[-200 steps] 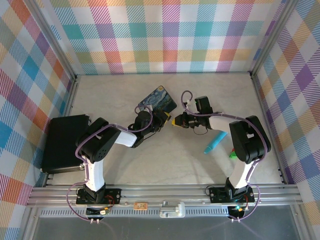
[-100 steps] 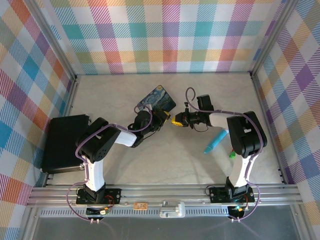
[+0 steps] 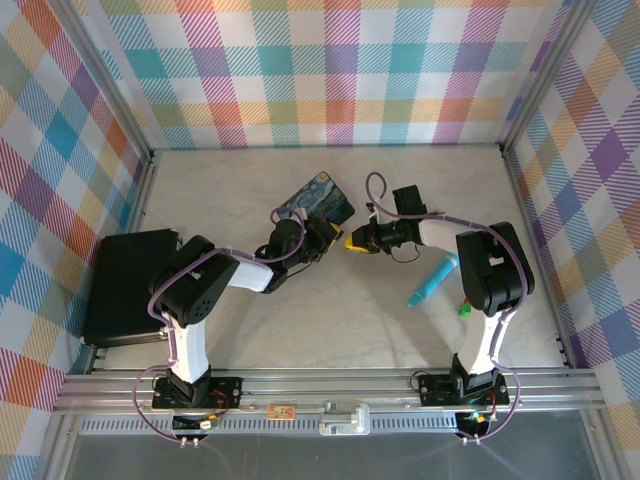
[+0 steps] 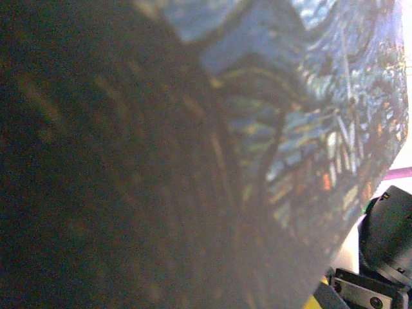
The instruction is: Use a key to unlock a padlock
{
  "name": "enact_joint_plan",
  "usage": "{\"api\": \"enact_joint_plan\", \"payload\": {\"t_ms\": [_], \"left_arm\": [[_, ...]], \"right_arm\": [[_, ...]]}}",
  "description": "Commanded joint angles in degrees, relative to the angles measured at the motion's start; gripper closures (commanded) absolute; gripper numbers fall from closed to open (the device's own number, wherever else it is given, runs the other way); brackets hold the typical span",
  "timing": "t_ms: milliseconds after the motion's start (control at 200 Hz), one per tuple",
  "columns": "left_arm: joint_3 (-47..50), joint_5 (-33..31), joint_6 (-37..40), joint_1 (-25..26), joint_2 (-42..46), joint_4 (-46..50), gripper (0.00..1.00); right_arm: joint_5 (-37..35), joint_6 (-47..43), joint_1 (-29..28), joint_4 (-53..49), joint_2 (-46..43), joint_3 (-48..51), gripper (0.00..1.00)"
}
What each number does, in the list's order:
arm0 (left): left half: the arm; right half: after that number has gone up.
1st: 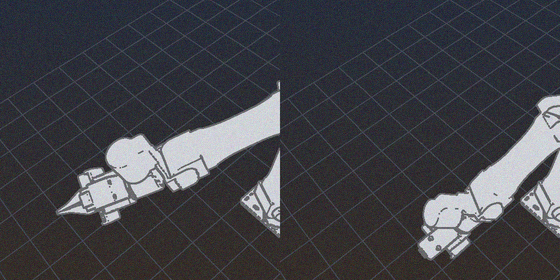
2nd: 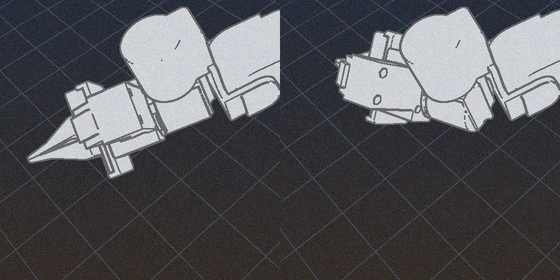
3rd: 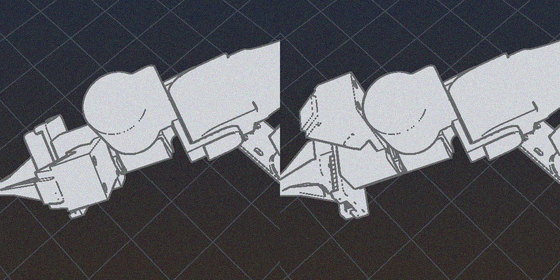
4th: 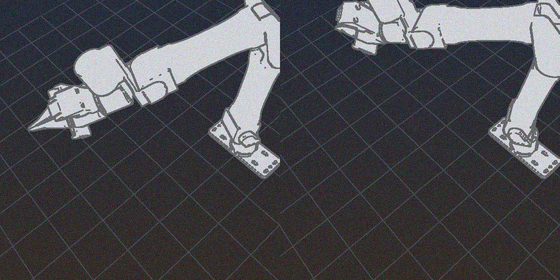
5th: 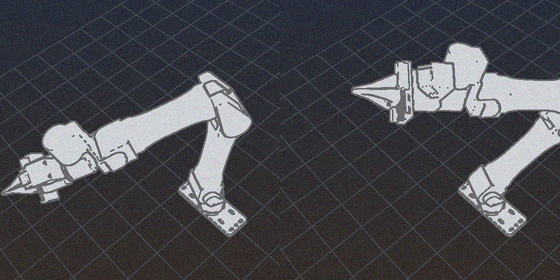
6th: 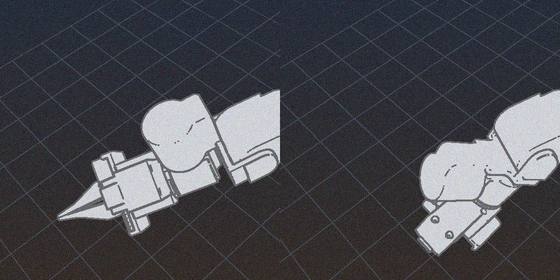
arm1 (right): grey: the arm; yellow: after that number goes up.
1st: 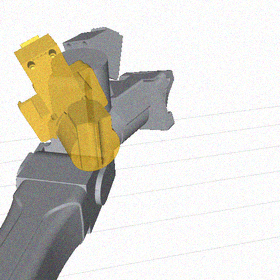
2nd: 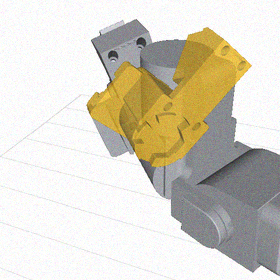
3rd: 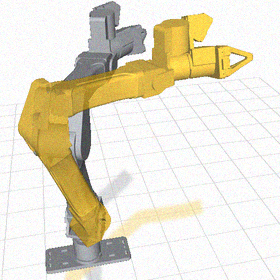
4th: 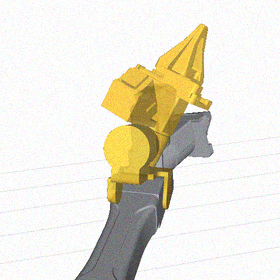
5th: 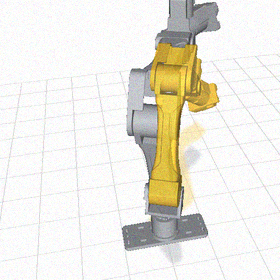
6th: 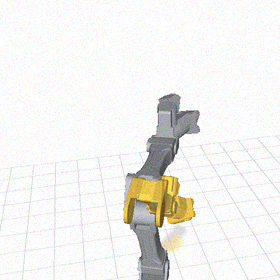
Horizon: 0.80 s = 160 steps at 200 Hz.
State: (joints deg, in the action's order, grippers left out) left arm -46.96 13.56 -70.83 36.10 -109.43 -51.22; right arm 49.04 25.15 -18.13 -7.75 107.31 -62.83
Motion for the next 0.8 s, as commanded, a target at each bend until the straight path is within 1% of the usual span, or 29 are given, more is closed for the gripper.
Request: {"api": "enact_joint_plan", "payload": {"t_ms": [0,150,375,505,575,675,795], "left_arm": [[-3.1,19.4,2.9,5.1,3.6,0.2,1.00],[-3.8,20.3,5.7,5.1,5.1,5.8,1.00],[-3.3,18.3,5.5,5.3,5.6,5.7,1.00],[-2.8,15.3,5.8,5.8,5.8,4.9,1.00],[-2.6,13.5,6.9,6.4,5.8,5.5,1.00],[-2.4,11.4,8.1,7.2,5.5,6.2,1.00],[-2.4,11.2,7.0,7.8,4.5,4.3,1.00]], "right_arm": [[-8.5,-4.6,-1.6,2.6,-0.4,-4.2,1.00],[-12.1,-3.4,-1.7,3.5,-1.1,-4.0,1.00],[-13.3,2.9,-1.7,9.8,-3.4,-1.1,1.00],[-12.0,12.3,-1.4,14.8,-4.0,1.6,1.00],[-10.3,20.3,-1.5,21.1,-4.0,4.3,1.00],[-9.0,29.3,-1.6,29.6,-3.7,7.4,1.00],[-8.5,34.4,-1.6,34.2,-2.7,8.4,1.00]]}}
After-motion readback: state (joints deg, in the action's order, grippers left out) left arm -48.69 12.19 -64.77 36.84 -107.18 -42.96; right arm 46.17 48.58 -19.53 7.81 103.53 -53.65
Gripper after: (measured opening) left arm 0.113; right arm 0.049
